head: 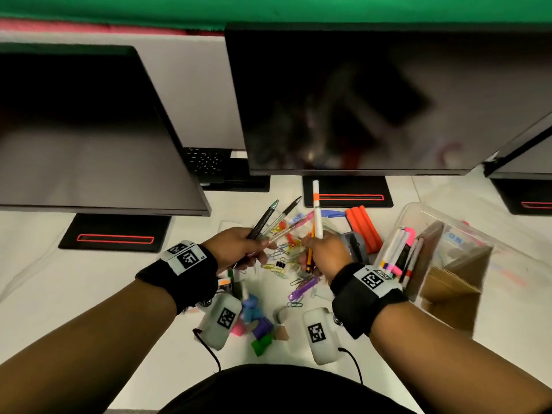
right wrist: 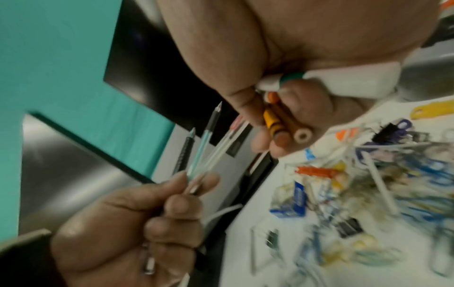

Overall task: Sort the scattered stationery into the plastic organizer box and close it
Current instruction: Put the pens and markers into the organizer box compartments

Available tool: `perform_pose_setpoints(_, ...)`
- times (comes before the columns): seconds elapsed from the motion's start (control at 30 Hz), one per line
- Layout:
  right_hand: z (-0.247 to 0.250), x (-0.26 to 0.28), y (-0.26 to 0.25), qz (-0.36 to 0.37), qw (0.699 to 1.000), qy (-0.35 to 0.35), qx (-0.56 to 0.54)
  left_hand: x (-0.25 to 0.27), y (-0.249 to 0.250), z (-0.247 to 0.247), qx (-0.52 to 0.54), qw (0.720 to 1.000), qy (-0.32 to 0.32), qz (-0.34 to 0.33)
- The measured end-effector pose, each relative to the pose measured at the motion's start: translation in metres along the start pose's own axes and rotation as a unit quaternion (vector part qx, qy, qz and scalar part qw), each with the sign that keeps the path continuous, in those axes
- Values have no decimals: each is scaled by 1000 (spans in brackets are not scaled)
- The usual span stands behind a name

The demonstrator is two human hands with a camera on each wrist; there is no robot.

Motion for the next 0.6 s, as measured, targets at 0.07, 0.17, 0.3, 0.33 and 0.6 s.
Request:
perform_pose_setpoints(0.07,29,4,-6,-7,997,42,-66,3,31,-24,-3,999,-22,-40)
perform_pose_setpoints(0.17,78,11,-6,-22,988,83,-129,7,72,-69,-26,995,-52,-84)
perform_pose_setpoints(0.3,142,21,15,-75,972,137,-175,10,102,-138,-45,988,-101,-107)
perform_pose_setpoints(0.33,153,20,22,-88,972,145,-165,9,105,-153,-54,987,-106,-105)
perform_pose_setpoints(0.6,173,1,46,-130,987,84,-36,-4,96,-228,-128,987,-92,-38)
Point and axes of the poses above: each hand's wrist, its own x-axis away from the middle knuckle, its own z-axis out of the back of the hand, y = z × x, the point moved 8 cm from there along -x, towards the middle knuckle, and after that the axes turned 10 degrees about y, right-handed, at the moved point
